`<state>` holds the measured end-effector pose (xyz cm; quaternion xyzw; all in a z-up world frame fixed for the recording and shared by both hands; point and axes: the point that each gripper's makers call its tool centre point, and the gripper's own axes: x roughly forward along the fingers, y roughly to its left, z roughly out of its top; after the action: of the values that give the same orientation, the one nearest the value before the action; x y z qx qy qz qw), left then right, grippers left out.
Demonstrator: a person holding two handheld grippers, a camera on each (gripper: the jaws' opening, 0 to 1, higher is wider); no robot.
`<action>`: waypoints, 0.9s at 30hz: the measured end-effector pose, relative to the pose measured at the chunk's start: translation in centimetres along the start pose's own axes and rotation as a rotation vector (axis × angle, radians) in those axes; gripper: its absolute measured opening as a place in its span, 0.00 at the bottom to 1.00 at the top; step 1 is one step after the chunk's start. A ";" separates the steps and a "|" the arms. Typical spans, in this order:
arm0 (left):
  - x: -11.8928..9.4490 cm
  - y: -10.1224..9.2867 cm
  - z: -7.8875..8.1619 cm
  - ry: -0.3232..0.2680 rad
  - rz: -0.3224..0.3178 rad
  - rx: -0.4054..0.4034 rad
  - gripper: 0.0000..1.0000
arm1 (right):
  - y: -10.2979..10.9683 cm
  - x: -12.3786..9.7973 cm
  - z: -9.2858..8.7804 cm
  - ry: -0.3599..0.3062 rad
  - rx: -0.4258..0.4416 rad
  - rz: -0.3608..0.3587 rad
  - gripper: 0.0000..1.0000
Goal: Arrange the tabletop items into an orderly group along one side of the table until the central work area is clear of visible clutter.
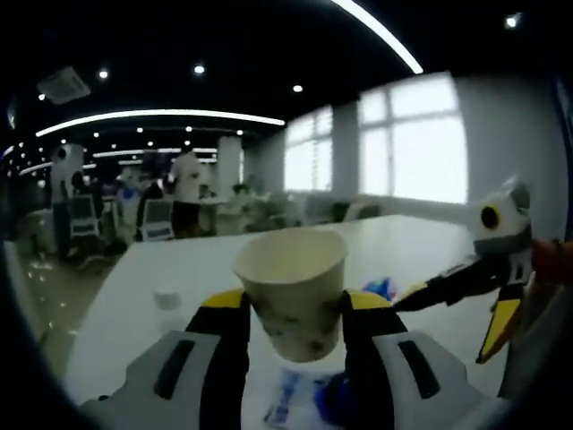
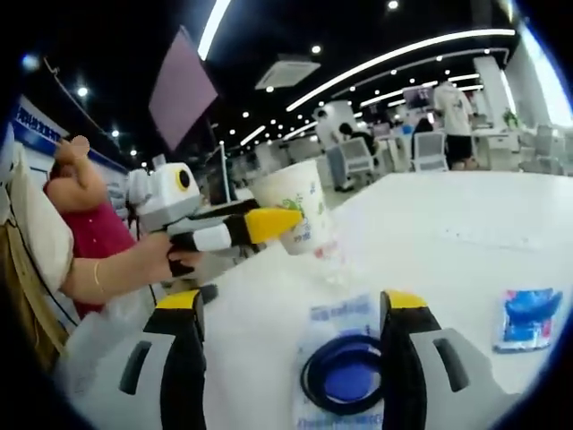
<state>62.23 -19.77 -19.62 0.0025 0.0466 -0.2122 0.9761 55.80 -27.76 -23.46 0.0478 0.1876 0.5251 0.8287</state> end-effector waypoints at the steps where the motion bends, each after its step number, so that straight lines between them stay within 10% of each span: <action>1: 0.2 0.2 -0.2 0.004 0.007 0.005 0.38 | -0.1 0.0 -0.1 0.001 0.001 -0.004 0.82; 27: 4.9 4.3 -6.5 0.084 0.139 0.061 0.38 | -3.5 0.2 -3.8 0.118 0.008 -0.098 0.87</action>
<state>67.88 -17.72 -26.60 0.0444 0.0808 -0.1452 0.9851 57.47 -29.62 -28.00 0.0108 0.2405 0.4852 0.8406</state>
